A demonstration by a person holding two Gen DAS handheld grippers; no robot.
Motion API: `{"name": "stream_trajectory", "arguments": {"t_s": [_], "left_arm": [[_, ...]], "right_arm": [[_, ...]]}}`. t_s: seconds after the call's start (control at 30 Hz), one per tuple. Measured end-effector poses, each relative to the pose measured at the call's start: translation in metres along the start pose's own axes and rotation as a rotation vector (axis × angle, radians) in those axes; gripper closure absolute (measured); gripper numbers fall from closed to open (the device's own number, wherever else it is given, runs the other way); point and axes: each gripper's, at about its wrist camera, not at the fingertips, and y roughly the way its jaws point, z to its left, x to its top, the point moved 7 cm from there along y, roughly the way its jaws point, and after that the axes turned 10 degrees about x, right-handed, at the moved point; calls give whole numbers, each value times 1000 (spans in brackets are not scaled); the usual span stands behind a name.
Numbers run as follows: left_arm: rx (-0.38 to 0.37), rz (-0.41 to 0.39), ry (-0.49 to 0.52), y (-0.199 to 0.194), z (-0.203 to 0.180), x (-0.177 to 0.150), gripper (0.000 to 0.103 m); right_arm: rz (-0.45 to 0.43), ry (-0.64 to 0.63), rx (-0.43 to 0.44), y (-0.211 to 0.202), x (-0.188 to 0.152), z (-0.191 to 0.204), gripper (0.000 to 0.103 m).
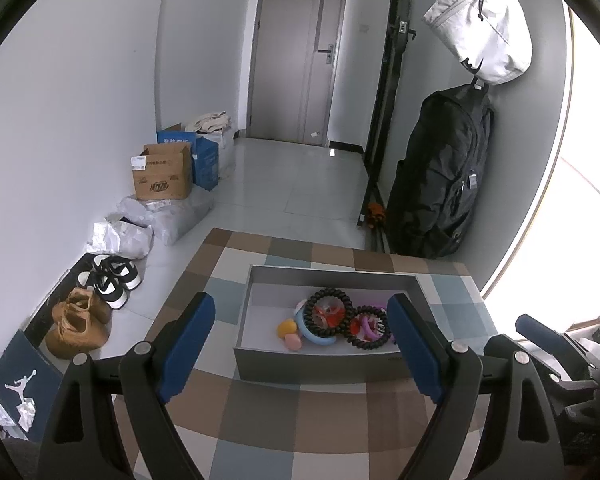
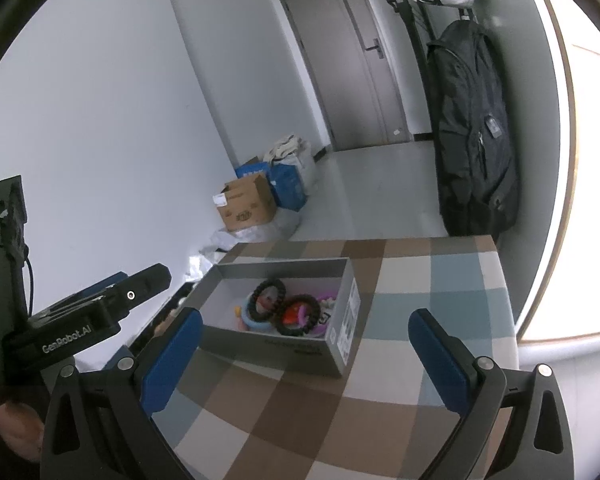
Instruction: Organize jewelry
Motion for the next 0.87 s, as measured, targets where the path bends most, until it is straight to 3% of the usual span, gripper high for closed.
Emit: {"name": "stream_trajectory", "arguments": {"t_s": [0.87], "left_arm": [[-8,7,-3,2,0,-1,18]], "right_arm": [[8,19,-1,-1,-2,-2,0]]}}
